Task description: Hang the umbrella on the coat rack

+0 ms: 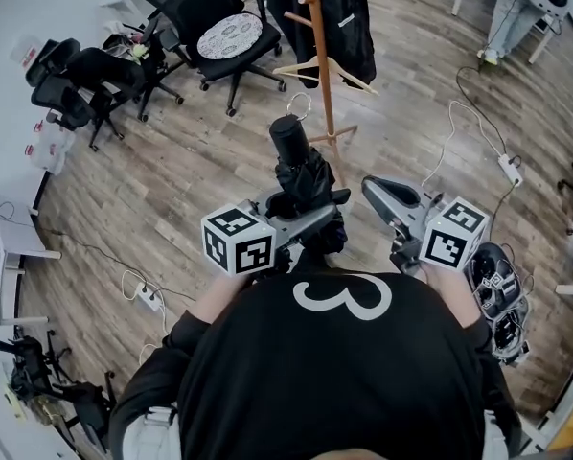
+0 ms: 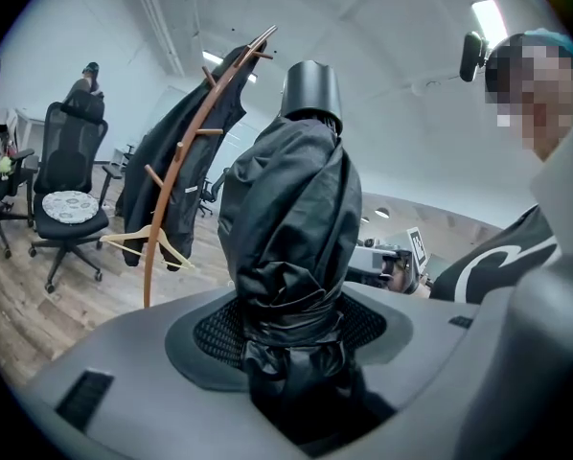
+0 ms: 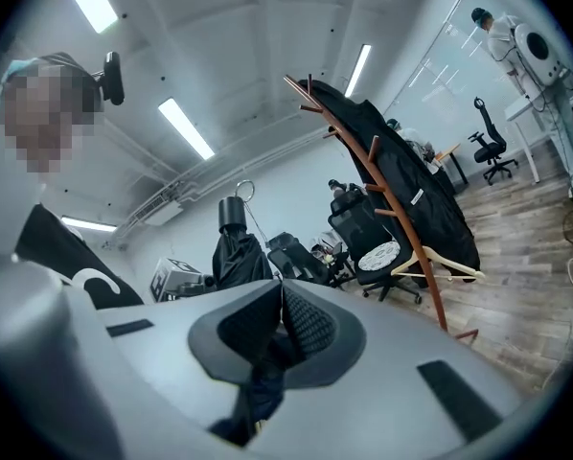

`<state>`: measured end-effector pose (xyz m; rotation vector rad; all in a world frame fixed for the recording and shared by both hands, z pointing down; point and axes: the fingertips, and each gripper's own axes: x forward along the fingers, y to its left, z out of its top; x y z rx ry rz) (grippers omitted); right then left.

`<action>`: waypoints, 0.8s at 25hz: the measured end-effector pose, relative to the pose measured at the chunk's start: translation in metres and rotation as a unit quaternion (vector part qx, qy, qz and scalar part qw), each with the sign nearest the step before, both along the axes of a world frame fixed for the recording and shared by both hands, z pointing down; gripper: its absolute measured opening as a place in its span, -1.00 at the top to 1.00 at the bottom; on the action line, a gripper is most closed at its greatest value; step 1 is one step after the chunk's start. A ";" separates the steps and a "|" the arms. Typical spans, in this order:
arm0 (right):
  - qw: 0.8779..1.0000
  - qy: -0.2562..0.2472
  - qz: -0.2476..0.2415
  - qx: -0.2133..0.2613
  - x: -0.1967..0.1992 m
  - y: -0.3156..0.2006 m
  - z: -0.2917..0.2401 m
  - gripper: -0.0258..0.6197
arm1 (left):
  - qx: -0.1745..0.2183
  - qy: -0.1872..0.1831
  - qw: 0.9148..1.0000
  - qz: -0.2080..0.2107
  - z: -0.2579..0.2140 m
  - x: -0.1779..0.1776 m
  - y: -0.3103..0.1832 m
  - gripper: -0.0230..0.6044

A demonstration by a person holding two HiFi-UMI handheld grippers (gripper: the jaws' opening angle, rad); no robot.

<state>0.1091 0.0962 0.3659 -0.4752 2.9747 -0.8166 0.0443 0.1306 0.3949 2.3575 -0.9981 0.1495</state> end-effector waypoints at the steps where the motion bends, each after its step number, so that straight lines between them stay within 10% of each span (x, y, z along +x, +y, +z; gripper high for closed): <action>1: 1.000 0.000 0.004 -0.002 -0.006 -0.011 -0.001 0.84 | -0.003 -0.002 1.000 0.003 0.000 -0.007 -0.011 0.06; 20: 0.997 0.019 0.068 -0.024 -0.100 -0.159 0.004 0.84 | -0.017 0.000 0.998 0.066 0.005 -0.105 -0.170 0.06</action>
